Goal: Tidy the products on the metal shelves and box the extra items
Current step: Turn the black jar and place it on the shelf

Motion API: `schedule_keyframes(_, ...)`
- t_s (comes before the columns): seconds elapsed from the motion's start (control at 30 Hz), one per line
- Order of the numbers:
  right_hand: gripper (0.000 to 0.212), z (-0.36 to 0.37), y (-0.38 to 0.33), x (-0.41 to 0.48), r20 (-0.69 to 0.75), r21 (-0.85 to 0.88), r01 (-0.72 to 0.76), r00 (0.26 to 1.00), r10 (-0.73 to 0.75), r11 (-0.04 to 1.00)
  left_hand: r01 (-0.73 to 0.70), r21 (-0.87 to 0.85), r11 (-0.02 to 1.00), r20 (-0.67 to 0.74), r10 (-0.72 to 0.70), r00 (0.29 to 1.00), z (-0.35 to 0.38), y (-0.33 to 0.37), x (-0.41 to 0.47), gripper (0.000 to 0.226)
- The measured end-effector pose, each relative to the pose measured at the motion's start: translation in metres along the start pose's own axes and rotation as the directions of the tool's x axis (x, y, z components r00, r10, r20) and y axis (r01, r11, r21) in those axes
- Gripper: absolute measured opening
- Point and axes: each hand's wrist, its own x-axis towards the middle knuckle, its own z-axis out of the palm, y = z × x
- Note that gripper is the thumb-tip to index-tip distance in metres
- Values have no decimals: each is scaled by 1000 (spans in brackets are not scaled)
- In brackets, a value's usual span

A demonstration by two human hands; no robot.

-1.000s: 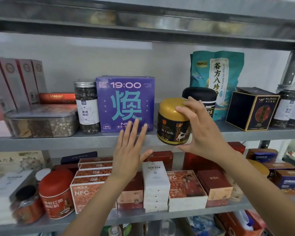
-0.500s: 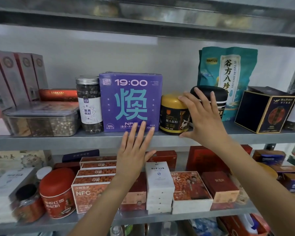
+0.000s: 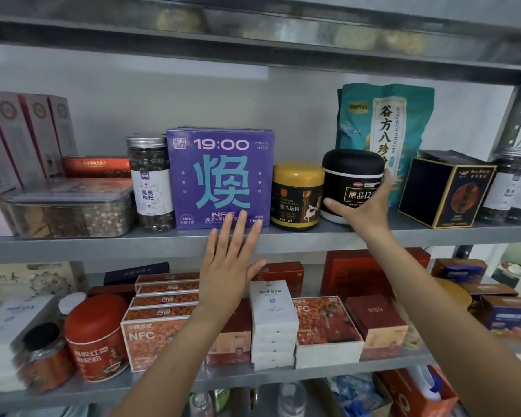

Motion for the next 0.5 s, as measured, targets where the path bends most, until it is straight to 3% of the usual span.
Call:
schedule_keyframes(0.17, 126, 3, 3, 6, 16, -16, -22, 1000, 22, 1000, 2, 20, 1000, 33, -3, 999, -4, 0, -1, 80)
schedule_keyframes(0.33, 125, -11, 0, -12, -67, -107, -27, 998, 20, 994, 36, -8, 999, 96, -35, 995, -12, 4, 0, 78)
schedule_keyframes(0.5, 122, -44, -13, -58, -108, -37, 40, 993, -44, 999, 197, -225, 954, 275, -131, 953, -33, 19, 2, 77)
